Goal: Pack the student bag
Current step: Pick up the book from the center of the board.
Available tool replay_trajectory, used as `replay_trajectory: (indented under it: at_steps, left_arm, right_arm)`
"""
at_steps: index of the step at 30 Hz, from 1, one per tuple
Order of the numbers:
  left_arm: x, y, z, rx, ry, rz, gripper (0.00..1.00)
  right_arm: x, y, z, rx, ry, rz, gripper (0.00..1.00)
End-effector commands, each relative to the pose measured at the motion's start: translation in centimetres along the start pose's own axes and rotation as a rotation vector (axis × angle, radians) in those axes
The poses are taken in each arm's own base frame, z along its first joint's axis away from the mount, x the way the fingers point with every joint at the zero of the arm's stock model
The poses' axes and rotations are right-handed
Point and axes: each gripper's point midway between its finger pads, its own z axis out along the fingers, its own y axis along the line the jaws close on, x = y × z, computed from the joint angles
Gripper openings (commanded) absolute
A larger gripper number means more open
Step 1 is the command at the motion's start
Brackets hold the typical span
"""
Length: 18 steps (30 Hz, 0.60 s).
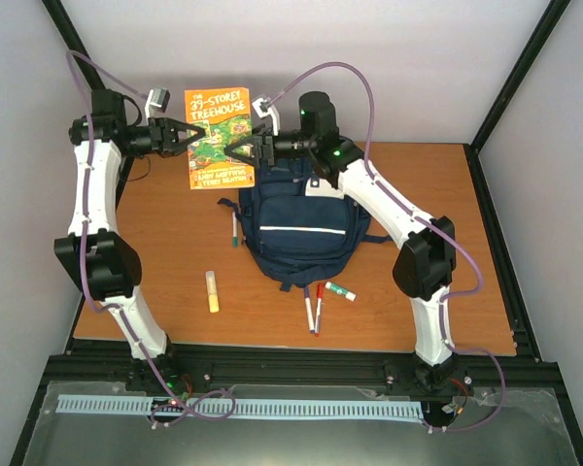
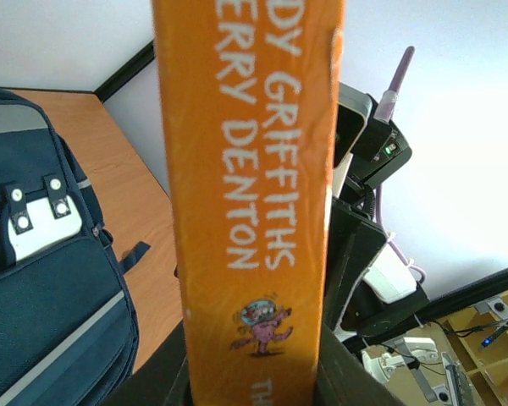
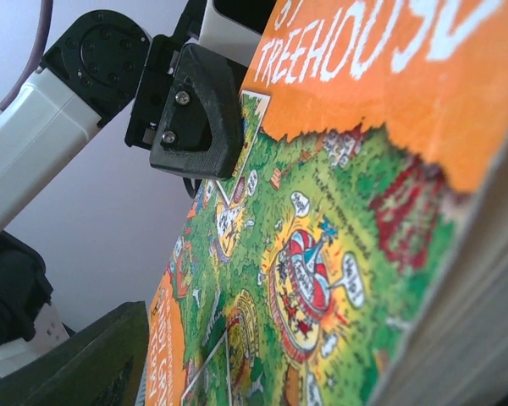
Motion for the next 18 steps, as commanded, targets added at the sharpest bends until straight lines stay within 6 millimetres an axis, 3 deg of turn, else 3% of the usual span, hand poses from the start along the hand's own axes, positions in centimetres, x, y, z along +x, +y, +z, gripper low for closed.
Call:
replay_trajectory:
  at_steps: [1,7,12,18]
  left_arm:
    - [-0.9,-2.4,0.0,0.049,-0.003,0.094,0.11]
    - [-0.9,-1.6,0.1,0.013,-0.002,0.086,0.26]
    - [-0.8,-1.4,0.1,-0.014,-0.001,0.088,0.42]
    - [-0.9,-0.2,0.0,-0.090,-0.001,0.078,0.56]
  right_arm:
    - [-3.9,4.0,-1.5,-0.019,-0.074,-0.095,0.67]
    - [-4.0,3.0,-1.8,0.041,-0.095,-0.059,0.44]
    - [-4.0,2.4,-1.9,0.082,-0.100,-0.047,0.04]
    - [-3.9,1.9,-2.2,0.123,-0.099,-0.059,0.03]
